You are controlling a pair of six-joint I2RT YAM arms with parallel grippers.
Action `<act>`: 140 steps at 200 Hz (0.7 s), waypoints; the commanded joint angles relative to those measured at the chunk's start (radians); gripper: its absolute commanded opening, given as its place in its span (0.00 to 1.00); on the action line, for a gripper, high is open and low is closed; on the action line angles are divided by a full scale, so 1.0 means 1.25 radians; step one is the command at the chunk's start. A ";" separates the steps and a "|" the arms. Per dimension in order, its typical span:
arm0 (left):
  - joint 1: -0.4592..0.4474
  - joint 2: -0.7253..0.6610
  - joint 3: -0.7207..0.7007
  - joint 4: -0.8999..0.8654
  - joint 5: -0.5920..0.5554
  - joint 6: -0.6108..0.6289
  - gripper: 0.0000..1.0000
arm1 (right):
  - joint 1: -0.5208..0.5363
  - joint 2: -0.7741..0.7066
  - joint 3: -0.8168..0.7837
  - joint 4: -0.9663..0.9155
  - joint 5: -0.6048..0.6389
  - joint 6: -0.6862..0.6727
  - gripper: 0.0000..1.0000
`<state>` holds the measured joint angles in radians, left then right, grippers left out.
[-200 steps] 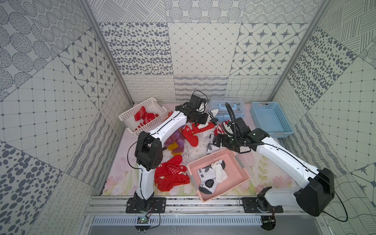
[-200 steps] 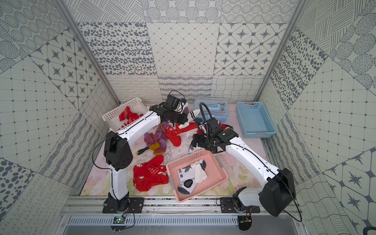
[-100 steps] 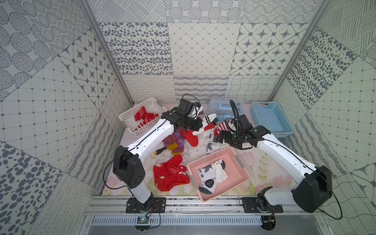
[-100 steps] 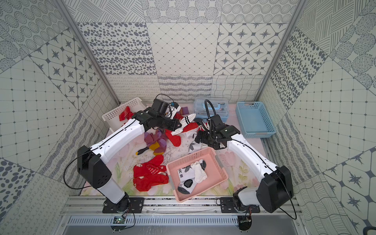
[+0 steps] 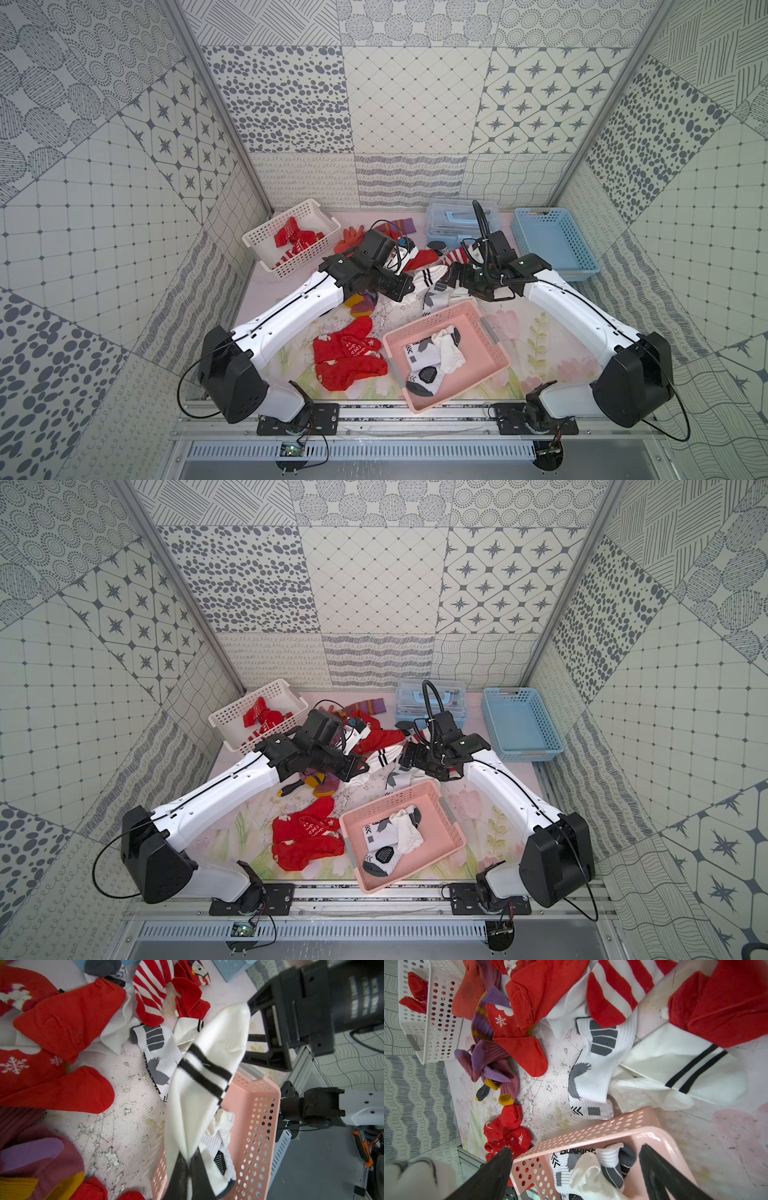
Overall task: Sort the socks into the basket by color
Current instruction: Place the sock in the bin.
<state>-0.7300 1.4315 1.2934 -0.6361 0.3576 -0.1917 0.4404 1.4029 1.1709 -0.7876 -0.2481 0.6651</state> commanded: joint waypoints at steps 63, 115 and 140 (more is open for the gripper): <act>-0.136 -0.021 -0.070 -0.001 -0.034 0.032 0.00 | -0.008 0.010 -0.011 0.034 -0.017 -0.005 0.98; -0.185 -0.013 -0.098 0.004 -0.042 0.034 0.00 | -0.010 -0.008 -0.032 0.032 -0.017 0.002 0.98; -0.201 -0.003 -0.102 0.006 -0.038 0.035 0.00 | -0.010 -0.012 -0.038 0.032 -0.016 0.006 0.98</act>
<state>-0.9501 1.4162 1.1744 -0.6395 0.3233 -0.1734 0.4313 1.4094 1.1366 -0.7723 -0.2626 0.6662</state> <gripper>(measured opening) 0.050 0.979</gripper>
